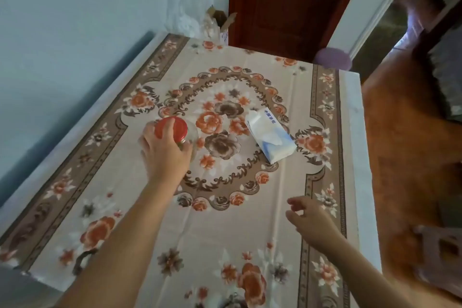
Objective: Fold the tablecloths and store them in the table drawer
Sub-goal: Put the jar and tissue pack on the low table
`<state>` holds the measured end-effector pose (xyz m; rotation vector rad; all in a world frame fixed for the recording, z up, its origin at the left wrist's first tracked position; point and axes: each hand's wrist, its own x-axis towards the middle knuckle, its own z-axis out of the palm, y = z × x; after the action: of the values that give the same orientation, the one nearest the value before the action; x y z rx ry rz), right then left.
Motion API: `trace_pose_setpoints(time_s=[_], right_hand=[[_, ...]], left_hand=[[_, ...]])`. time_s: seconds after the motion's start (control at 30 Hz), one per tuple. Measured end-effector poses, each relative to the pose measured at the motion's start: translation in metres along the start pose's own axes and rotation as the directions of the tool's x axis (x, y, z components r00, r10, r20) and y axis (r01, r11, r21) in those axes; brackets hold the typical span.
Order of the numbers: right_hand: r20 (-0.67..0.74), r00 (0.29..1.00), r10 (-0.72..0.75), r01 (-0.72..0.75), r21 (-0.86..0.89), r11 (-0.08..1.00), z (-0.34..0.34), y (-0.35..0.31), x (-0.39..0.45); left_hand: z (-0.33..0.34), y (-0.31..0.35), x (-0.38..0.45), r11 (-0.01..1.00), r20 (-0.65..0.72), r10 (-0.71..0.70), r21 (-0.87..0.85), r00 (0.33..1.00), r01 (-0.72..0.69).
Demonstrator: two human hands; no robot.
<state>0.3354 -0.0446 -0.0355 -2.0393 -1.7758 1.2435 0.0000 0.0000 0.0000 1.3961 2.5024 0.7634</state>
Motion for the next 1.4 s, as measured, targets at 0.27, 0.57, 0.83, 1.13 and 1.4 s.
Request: trace_pose_setpoints(time_s=[0.27, 0.57, 0.83, 1.13, 1.4], right_hand=[[-0.048, 0.998, 0.041, -0.042, -0.02, 0.999, -0.004, -0.006, 0.014], [-0.177, 0.983, -0.045, -0.018, -0.34, 0.94, 0.007, -0.079, 0.166], [-0.238, 0.971, 0.025, -0.054, -0.117, 0.992, -0.004, -0.051, 0.135], [-0.393, 0.851, 0.349, -0.317, 0.146, 0.937, -0.176, 0.192, -0.088], [-0.494, 0.647, 0.581, -0.462, 0.352, 0.814, -0.343, 0.486, -0.274]], left_hand=[[0.003, -0.004, 0.074, 0.931, 0.413, -0.001, 0.333, 0.911, -0.15], [-0.05, 0.015, -0.001, 0.967, 0.171, 0.158, 0.175, 0.973, -0.187], [-0.06, 0.057, -0.07, 0.969, 0.21, 0.174, 0.137, 0.962, -0.205], [0.004, 0.249, -0.209, 0.838, 0.356, 0.532, -0.086, 0.768, -0.539], [0.137, 0.444, -0.454, 0.714, 0.491, 0.682, -0.288, 0.542, -0.638]])
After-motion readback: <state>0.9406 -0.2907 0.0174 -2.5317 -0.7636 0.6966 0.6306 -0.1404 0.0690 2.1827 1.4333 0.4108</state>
